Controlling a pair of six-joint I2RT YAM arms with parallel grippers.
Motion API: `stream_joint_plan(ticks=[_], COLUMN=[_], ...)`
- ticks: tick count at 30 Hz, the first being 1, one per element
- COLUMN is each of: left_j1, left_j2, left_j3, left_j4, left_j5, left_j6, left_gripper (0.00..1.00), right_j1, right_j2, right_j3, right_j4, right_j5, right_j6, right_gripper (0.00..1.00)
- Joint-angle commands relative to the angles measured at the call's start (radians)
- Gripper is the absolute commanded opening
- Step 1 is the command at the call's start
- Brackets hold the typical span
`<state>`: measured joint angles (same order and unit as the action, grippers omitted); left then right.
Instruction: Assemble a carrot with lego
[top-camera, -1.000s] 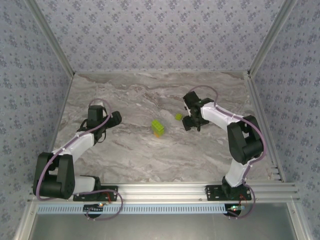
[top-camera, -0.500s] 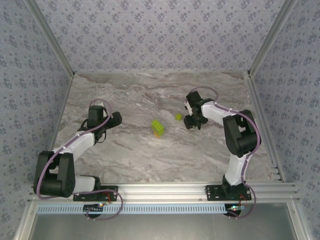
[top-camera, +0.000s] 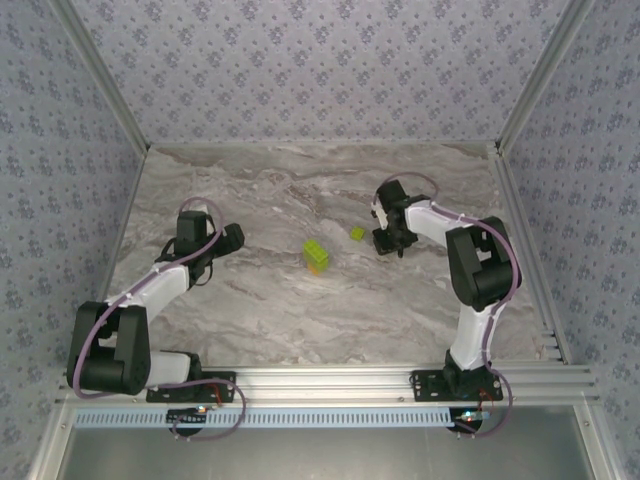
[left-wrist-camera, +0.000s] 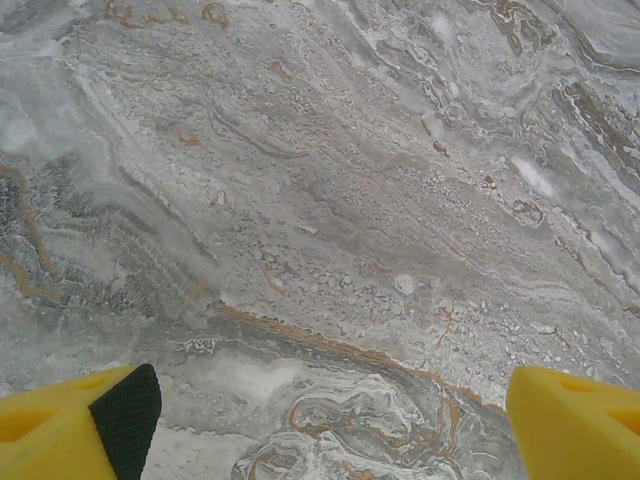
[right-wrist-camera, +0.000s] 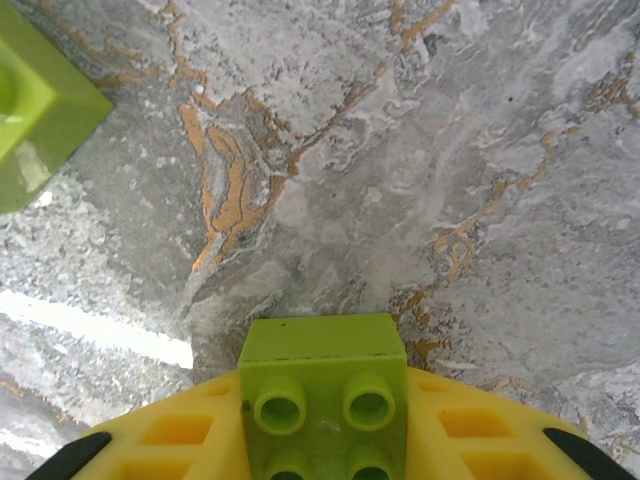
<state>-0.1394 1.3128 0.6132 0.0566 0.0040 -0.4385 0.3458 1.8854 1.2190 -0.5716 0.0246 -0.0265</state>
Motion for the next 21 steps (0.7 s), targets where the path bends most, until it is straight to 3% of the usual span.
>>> stream_joint_plan(ticks=[1, 8, 14, 21], left_j1=[0.004, 0.003, 0.003, 0.002], left_j2=[0.000, -0.006, -0.003, -0.014], left_j3=[0.016, 0.013, 0.011, 0.003], left_j4=[0.015, 0.018, 0.029, 0.029], left_j5=[0.011, 0.014, 0.031, 0.034], left_j6=[-0.006, -0.009, -0.016, -0.020], left_gripper=[0.91, 0.91, 0.91, 0.91], right_j1=[0.027, 0.219, 0.401, 0.462], right_j2=[-0.090, -0.348, -0.552, -0.467], right_j3=[-0.018, -0.182, -0.477, -0.499], right_j4=[-0.066, -0.075, 0.233, 0.190], right_j5=[-0.031, 0.027, 0.138, 0.276], right_j6=[0.007, 0.108, 0.305, 0.408], right_gripper=[0.35, 0.36, 0.36, 0.35])
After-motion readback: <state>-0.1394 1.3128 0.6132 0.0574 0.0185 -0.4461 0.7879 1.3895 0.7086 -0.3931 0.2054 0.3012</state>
